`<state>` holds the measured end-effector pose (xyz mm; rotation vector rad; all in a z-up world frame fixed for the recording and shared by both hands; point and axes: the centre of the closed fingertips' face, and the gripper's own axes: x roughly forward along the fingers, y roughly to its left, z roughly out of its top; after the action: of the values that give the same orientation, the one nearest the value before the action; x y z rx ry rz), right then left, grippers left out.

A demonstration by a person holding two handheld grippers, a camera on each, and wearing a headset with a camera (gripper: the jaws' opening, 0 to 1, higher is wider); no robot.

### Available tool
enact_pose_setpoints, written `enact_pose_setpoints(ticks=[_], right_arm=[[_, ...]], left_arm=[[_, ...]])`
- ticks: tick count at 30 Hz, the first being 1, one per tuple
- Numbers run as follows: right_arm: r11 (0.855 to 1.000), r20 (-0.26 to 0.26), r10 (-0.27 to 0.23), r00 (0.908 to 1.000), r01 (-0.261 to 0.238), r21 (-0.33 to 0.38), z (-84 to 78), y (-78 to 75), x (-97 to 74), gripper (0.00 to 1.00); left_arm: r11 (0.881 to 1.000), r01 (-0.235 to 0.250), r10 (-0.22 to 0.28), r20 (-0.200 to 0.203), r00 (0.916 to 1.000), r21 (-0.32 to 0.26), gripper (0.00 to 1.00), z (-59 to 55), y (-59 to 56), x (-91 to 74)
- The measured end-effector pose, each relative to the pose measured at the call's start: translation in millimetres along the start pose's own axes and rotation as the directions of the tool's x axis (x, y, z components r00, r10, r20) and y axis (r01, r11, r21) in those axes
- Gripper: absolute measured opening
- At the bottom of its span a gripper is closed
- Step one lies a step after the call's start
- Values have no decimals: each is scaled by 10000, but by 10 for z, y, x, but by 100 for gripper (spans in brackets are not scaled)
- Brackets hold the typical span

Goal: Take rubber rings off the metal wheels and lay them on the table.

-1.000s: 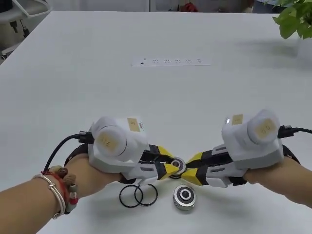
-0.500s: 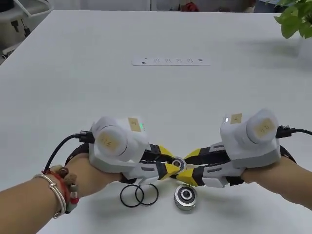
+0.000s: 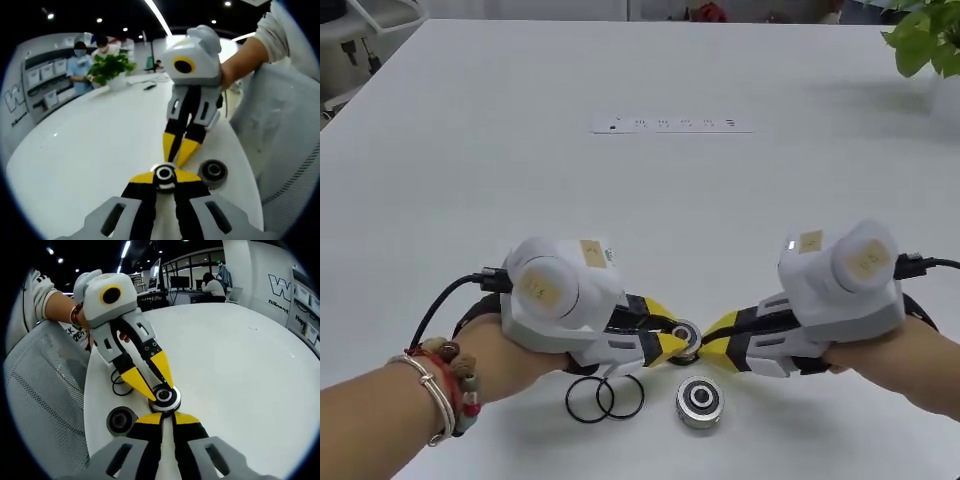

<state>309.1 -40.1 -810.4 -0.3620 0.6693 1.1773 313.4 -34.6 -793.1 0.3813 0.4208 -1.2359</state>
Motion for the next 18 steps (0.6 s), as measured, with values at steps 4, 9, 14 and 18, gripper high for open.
enact_pose_setpoints(ticks=[4,9,14,18], right_arm=[[9997,10,-143,9999,143,210,-5,-23,-17,1],[9989,53,-234,9997,232,409,4,-49,-41,0],[9964,95,-256,9996,248,806,5,-57,-48,0],[9909,247,-243,9994,208,1332,21,-75,-75,0]], left_arm=[[10000,3,-3,2,10000,24,14,2,-1,2],[10000,-3,2,10,10000,32,14,1,-4,2],[10000,7,-8,23,10000,32,14,0,-1,1],[10000,12,-12,43,10000,26,14,-2,2,-1]])
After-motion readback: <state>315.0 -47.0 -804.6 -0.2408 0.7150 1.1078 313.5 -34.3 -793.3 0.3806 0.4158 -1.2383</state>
